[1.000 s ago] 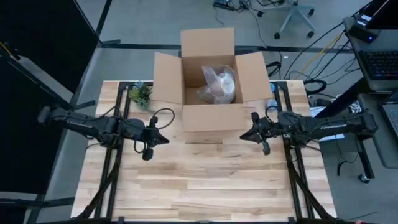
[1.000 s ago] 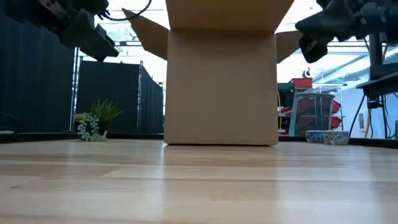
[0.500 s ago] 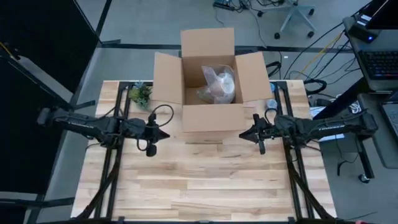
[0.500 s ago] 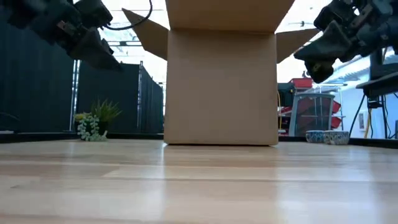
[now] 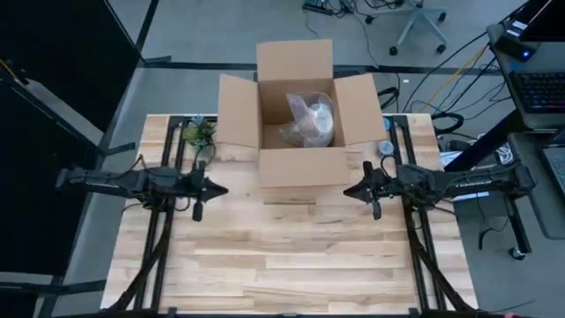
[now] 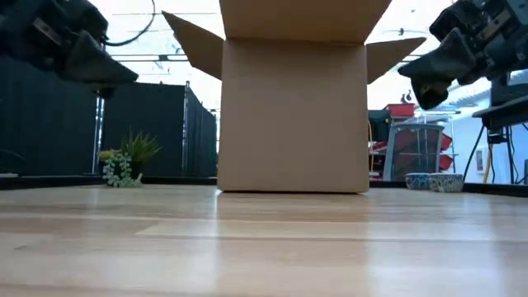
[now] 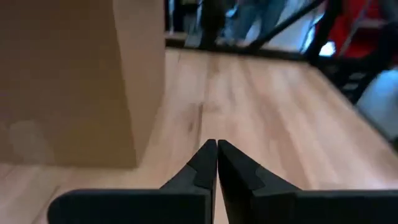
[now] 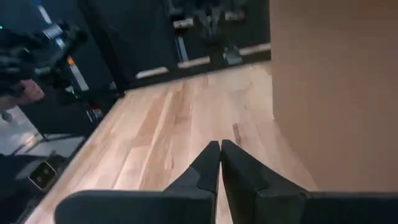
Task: Wrap mug
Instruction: Return to Home Position
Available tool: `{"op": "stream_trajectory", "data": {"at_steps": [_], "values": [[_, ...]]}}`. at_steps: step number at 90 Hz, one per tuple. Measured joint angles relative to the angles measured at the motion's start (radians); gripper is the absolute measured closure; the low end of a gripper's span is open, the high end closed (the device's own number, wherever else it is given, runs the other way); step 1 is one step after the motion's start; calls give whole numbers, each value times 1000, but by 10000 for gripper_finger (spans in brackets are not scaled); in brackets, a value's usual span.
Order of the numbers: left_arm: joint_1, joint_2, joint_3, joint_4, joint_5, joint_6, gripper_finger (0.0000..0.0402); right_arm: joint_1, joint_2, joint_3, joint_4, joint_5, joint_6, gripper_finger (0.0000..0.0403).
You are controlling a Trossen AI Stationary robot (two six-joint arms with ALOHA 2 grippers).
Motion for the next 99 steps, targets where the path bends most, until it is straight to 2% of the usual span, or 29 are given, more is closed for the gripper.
{"op": "stream_trajectory", "data": {"at_steps": [17,30,45,59,69,99], "values": [[1,-173,-61,-4,5,-30,401,0,-42,0,10,0,-22,403],[1,-267,-62,-83,5,-35,401,0,-58,1,16,0,-19,403],[2,-267,-62,-123,12,-65,401,0,-77,-45,44,1,-4,403],[2,-267,-62,-128,12,-67,401,0,-126,-160,100,72,62,403],[3,-267,-62,-129,12,-68,401,0,-176,-158,88,97,61,403],[3,-267,-62,-132,5,-66,401,-4,-407,-159,-100,151,33,403]]}}
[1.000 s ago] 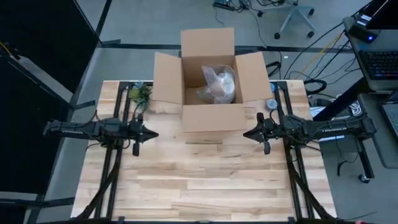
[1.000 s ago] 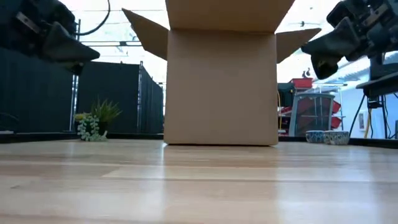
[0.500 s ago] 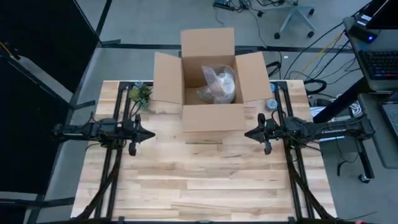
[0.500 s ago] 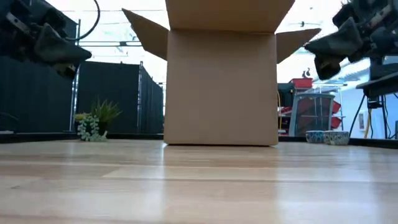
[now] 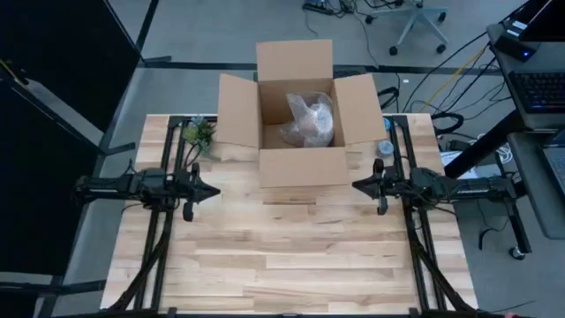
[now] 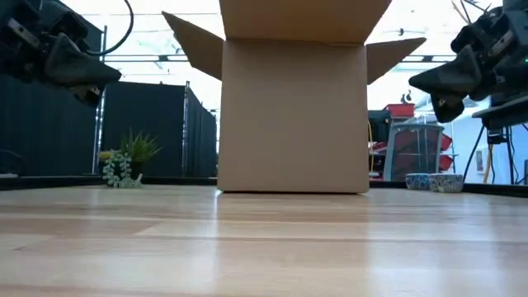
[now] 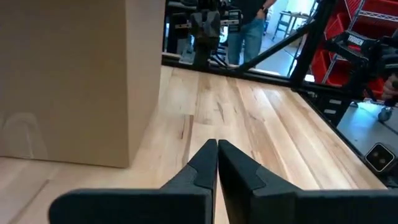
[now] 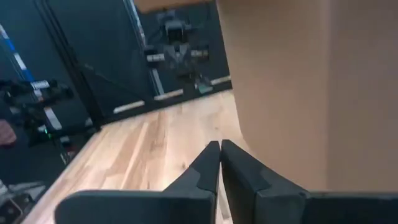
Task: Wrap mug
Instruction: Return to Home Position
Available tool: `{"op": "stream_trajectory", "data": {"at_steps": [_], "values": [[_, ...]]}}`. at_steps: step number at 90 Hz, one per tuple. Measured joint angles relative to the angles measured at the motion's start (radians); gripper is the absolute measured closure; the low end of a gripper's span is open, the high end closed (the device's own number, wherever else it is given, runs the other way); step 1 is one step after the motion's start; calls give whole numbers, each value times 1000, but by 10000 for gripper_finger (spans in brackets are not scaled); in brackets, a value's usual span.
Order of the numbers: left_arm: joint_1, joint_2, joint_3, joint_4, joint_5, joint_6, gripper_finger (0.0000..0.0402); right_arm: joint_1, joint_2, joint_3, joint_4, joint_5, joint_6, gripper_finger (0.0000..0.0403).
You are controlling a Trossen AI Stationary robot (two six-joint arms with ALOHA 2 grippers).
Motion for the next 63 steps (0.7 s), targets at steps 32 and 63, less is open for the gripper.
{"op": "stream_trajectory", "data": {"at_steps": [32,63], "values": [[0,0,0,-16,28,-1,401,2,-61,2,-47,-29,-52,403],[0,0,1,-45,27,18,401,2,-58,3,-47,-30,-72,403]]}}
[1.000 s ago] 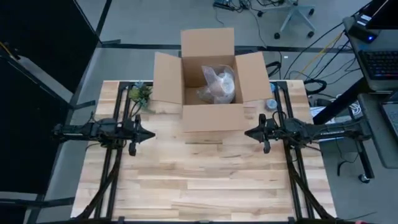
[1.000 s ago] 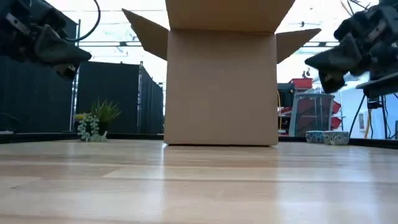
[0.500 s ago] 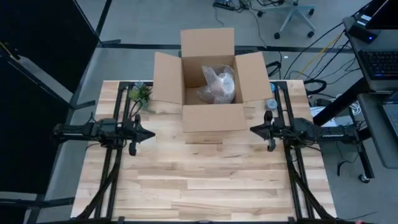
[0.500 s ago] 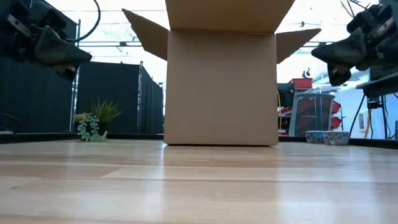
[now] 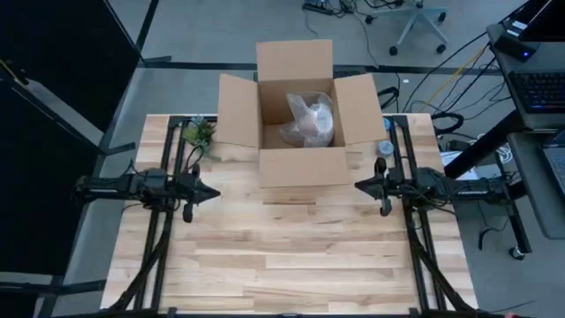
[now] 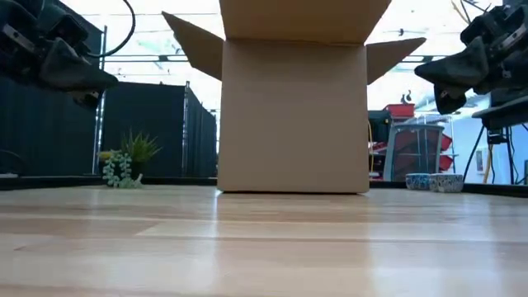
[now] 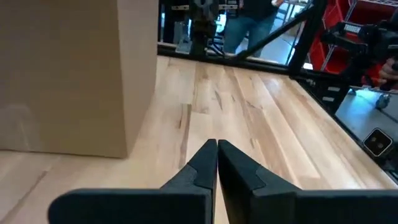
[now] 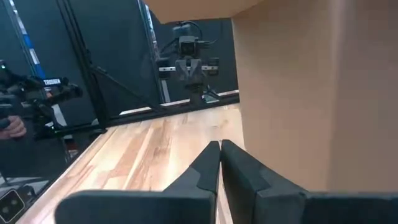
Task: Wrap mug
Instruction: Return to Home Position
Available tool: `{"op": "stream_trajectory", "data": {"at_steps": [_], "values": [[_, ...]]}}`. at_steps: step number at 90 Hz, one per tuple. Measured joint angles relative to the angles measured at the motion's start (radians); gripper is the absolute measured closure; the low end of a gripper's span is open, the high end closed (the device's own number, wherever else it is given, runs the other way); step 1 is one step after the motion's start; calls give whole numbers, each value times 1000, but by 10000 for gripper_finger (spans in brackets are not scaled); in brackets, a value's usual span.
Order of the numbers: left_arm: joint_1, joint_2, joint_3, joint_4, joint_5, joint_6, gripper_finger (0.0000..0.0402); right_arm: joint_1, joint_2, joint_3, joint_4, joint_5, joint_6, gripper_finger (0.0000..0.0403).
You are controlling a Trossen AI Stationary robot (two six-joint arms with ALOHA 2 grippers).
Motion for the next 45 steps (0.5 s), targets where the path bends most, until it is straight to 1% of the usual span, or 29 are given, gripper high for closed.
{"op": "stream_trajectory", "data": {"at_steps": [7,25,32,36,45], "values": [[0,0,0,-1,-11,12,401,0,5,0,0,0,-10,403],[0,0,0,-4,-89,31,401,0,11,0,0,3,-15,403],[0,0,0,12,-102,24,401,0,11,0,0,2,-18,403],[0,0,0,55,-92,17,401,0,11,0,0,1,-18,403],[0,0,1,122,-14,27,402,0,11,0,1,0,-18,403]]}}
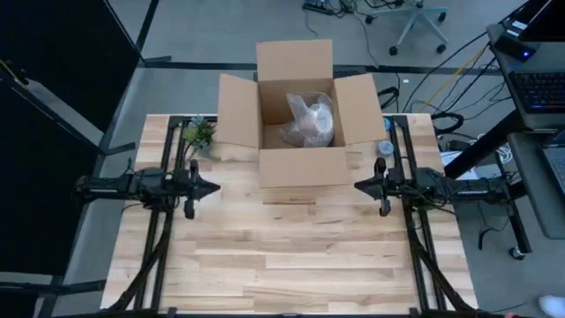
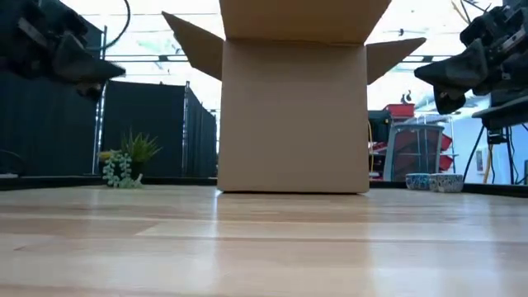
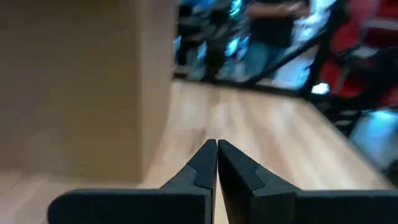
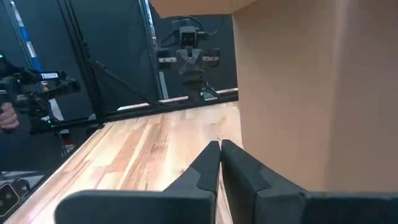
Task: Wrap mug
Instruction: Return to Home Position
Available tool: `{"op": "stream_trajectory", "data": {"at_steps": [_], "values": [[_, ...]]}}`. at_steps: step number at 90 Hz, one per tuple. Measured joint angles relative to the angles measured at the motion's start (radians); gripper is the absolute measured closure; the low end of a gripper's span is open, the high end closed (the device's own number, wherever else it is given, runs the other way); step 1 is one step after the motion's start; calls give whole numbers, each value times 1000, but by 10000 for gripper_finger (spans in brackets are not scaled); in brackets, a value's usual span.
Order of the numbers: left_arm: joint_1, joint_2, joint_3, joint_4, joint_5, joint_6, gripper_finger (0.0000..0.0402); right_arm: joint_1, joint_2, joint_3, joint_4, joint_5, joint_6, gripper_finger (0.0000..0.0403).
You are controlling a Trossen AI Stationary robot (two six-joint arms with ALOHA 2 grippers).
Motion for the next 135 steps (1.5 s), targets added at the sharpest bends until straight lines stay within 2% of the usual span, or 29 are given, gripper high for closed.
{"op": "stream_trajectory", "data": {"at_steps": [9,21,49,135], "values": [[0,0,-14,46,8,-7,402,0,0,0,0,3,1,403],[0,0,-100,185,5,-21,402,0,0,0,2,3,7,403],[2,0,-99,178,5,52,402,0,0,0,1,1,7,403],[2,0,-99,175,6,53,402,0,0,1,3,1,7,403]]}}
